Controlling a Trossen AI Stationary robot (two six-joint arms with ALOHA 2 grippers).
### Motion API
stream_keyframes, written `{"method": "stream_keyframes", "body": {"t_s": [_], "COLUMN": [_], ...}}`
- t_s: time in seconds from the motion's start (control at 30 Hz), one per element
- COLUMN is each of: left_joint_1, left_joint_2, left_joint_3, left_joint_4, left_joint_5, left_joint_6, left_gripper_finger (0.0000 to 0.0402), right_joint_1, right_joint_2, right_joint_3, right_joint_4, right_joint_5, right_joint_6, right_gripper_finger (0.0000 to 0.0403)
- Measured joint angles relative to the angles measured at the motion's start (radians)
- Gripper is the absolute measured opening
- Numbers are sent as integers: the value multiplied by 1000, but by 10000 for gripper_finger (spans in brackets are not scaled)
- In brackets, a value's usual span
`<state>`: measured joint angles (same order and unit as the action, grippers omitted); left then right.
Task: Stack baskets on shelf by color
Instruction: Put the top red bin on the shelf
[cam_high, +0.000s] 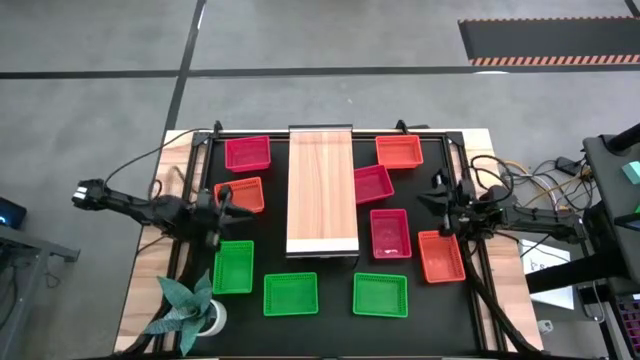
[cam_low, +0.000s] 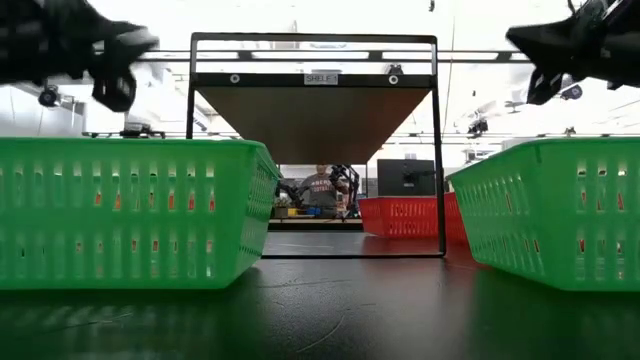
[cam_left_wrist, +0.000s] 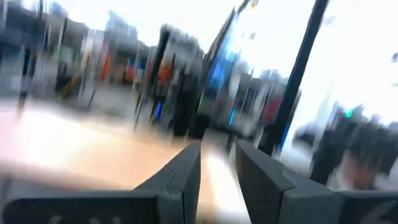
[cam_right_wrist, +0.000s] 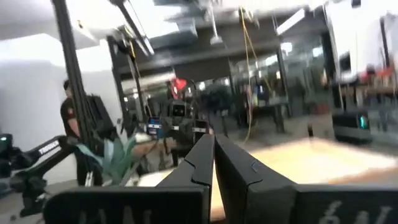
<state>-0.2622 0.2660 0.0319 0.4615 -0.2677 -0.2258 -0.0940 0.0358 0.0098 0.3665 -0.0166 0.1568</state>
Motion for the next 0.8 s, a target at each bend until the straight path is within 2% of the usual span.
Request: {"method": "stream_keyframes", "body": {"t_s": [0.13,0.27,0.4,0.6,0.8], "left_joint_1": [0,0,0,0,1], "left_joint_2": [16,23,19,23,75], "left_joint_3": [0,0,0,2,4], "left_joint_4": [269,410,457,471,462], "left_joint_5": [1,1,-30,-268,-318], "left_joint_6": [98,156,163,155,184], "left_gripper_finger": [86,86,86,86,86], "right_joint_1": [0,0,0,0,0], "right_joint_2": [40,102,172,275,357], "right_joint_3": [0,0,10,63,122], "right_joint_4": [161,283,335,349,349], "right_joint_5": [0,-9,-9,-39,-36], "right_joint_6": [-93,-176,-255,-283,-367], "right_gripper_finger": [9,9,9,9,9]}}
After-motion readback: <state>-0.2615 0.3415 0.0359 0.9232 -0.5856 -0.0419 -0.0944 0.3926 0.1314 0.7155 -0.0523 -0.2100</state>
